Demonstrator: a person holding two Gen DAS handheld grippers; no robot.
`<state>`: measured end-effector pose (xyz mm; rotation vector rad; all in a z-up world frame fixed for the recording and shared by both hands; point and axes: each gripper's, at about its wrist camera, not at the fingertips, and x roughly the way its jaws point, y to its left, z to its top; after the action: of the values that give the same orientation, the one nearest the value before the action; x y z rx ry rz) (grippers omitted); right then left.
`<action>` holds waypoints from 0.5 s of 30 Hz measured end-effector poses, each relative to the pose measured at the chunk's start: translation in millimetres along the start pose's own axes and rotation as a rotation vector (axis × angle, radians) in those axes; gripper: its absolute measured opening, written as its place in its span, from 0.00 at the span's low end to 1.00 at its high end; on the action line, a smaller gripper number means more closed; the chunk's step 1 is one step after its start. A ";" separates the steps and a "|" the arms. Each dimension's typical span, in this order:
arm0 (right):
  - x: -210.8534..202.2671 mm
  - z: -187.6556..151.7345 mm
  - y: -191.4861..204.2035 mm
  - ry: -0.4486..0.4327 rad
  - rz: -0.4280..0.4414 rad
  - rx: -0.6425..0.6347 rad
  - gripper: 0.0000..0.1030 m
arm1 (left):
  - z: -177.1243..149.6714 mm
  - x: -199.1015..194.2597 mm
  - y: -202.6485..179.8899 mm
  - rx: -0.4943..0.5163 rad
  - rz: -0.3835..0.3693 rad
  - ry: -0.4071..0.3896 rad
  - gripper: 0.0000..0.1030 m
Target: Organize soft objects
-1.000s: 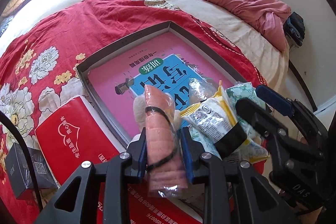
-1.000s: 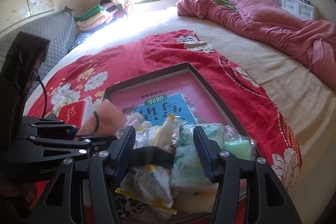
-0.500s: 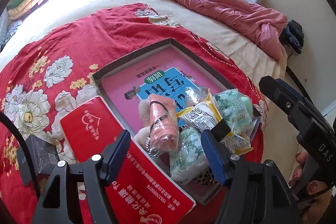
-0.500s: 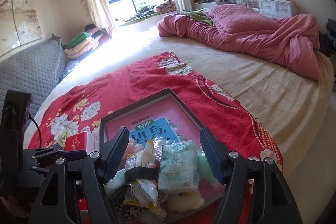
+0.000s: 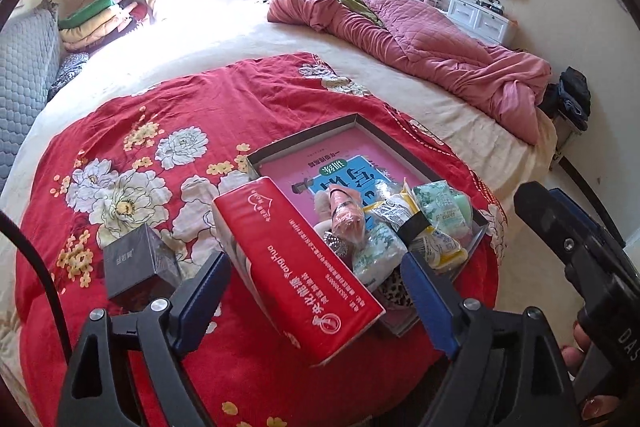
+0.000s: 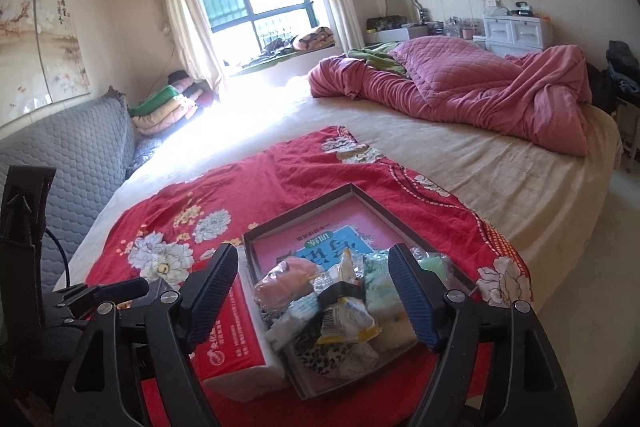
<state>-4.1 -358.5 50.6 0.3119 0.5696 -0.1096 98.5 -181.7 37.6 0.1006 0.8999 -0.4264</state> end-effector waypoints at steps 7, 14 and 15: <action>-30.6 -22.9 19.7 0.031 -0.005 -0.016 0.77 | -27.3 -22.1 13.3 -0.022 0.028 -0.012 0.84; -37.5 -40.5 28.1 0.097 -0.035 -0.065 0.77 | -46.4 -38.9 18.5 -0.045 0.063 -0.038 0.84; -38.4 -41.9 27.5 0.103 -0.041 -0.060 0.77 | -48.9 -41.0 19.2 -0.047 0.063 -0.043 0.84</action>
<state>-52.6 -318.4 45.3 0.2489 0.6801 -0.1168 47.8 -138.5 37.2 0.0761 0.8619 -0.3473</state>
